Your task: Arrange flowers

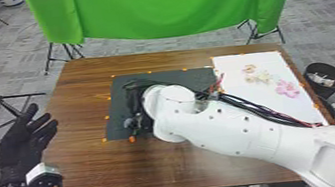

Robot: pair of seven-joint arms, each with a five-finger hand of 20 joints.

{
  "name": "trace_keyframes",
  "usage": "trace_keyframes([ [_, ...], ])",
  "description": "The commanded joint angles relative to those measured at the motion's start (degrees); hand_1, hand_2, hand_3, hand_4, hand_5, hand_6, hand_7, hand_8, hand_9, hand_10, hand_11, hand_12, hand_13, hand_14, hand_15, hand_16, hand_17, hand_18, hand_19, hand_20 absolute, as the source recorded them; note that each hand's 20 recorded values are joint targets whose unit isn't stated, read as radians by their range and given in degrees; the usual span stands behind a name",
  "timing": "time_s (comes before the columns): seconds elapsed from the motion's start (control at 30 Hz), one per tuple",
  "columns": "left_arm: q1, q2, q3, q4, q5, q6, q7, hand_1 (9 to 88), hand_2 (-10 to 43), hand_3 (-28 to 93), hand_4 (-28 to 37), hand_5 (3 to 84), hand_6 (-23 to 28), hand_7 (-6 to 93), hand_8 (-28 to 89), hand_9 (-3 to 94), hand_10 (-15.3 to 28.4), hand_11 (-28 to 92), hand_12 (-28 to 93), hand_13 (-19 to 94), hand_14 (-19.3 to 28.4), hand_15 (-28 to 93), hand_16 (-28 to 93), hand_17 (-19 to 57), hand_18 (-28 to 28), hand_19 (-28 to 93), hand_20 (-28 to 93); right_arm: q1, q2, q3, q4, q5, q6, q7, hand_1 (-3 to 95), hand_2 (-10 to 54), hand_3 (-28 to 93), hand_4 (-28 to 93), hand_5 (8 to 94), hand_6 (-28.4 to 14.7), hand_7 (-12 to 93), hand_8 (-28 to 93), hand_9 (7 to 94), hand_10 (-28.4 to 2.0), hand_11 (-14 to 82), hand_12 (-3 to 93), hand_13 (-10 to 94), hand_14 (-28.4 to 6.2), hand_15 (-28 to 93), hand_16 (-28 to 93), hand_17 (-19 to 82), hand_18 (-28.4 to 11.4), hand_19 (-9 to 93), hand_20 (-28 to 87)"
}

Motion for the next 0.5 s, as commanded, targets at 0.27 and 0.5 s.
trace_keyframes([
  [0.27,-1.7,2.05,1.17,0.84,-0.34,-1.6,-0.52,30.4,7.2,66,-20.9,37.2,9.9,11.1,-8,32.9,19.4,29,10,22,26.0,56,-13,-8.3,23.9,49,7,2.5,-1.2,-0.9,3.4,0.3,1.0,0.0,60.3,-9.5,73,-27,76.1,1.5,30,3,91.3,-7.2,7.1,31.8,87,-0.6,65,19,62,-9.8,93,35],
  [0.5,-3.1,1.43,1.1,1.16,0.68,-2.34,-2.33,30.5,7.3,66,-20.9,37.2,9.8,11.2,-8,32.9,19.4,29,10,22,26.0,56,-13,-8.3,23.9,49,7,1.5,-1.8,0.3,3.6,1.1,-0.9,0.5,59.5,-9.5,72,-27,74.9,2.8,25,1,91.1,-8.0,8.7,32.0,87,-1.1,65,18,62,-10.6,93,35],
])
